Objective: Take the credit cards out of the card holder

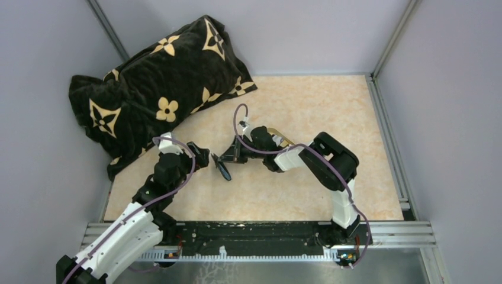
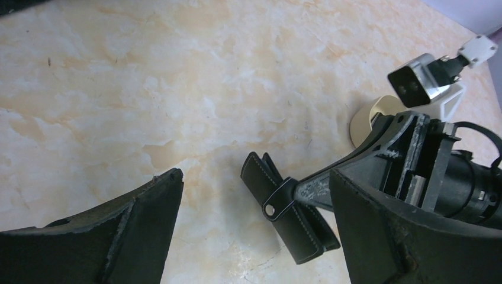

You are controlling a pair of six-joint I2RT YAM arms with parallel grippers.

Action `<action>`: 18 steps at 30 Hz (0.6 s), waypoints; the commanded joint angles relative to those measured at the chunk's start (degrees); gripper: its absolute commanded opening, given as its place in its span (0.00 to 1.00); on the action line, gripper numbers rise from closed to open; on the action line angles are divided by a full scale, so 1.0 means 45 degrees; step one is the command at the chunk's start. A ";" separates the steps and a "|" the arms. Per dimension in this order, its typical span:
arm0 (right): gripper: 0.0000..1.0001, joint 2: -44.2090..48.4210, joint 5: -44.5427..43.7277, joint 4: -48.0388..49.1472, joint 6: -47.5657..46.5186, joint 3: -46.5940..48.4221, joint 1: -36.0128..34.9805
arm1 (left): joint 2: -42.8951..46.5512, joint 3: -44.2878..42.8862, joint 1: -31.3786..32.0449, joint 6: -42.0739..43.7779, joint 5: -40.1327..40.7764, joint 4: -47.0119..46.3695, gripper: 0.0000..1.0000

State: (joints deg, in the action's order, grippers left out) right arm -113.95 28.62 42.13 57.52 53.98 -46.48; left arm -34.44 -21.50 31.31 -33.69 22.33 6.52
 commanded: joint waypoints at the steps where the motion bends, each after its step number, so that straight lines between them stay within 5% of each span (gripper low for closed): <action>1: 0.01 0.1635 -0.2339 -0.3298 -0.2052 0.0095 0.0113 | -0.0045 -0.0127 0.0015 -0.0178 -0.0345 -0.0173 0.98; 5: 0.05 0.2530 -0.4677 -0.6438 -0.3749 0.0650 0.0121 | -0.0318 -0.0047 0.0015 -0.0385 -0.0406 -0.0403 0.97; 8: 0.37 0.2576 -0.5590 -0.7831 -0.4530 0.1185 0.0092 | -0.0593 0.0032 0.0030 -0.0520 -0.0381 -0.0582 0.97; 10: 0.48 0.2722 -0.5902 -0.8156 -0.4789 0.1234 0.0094 | -0.0791 0.0048 0.0020 -0.0487 -0.0316 -0.0635 0.97; 18: 0.53 0.3132 -0.7619 -0.9727 -0.6219 0.2029 -0.0333 | -0.1377 0.0031 0.0021 -0.0406 -0.0764 -0.0888 0.97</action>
State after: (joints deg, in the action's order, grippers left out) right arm -103.48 1.08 3.64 35.46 57.67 -46.06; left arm -40.14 -21.50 31.31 -35.18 20.25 4.99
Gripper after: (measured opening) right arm 0.513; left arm 0.987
